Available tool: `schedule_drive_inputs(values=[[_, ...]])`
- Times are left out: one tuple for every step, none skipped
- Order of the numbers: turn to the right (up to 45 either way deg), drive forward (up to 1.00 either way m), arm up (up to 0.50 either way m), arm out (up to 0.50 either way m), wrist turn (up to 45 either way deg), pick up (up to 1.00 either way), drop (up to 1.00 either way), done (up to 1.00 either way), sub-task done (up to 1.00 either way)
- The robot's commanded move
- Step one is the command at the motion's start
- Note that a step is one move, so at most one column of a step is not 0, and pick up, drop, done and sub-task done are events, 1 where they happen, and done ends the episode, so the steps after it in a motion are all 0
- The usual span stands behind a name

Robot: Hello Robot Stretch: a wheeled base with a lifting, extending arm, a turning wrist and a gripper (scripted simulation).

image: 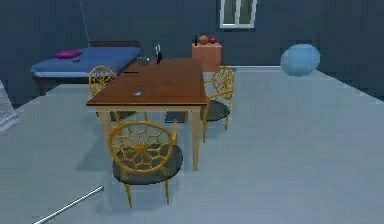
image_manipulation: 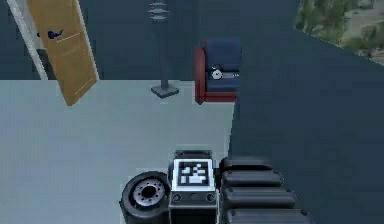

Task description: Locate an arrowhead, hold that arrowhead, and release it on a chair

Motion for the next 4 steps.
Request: schedule_drive_inputs(values=[[0.0,0.15,0.0,0.0,0.0,0.0,0.0,0.0,0.0],[-45.0,0.0,0.0,0.0,0.0,0.0,0.0,0.0,0.0],[-12.0,0.0,0.0,0.0,0.0,0.0,0.0,0.0,0.0],[0.0,0.7,0.0,0.0,0.0,0.0,0.0,0.0,0.0]])
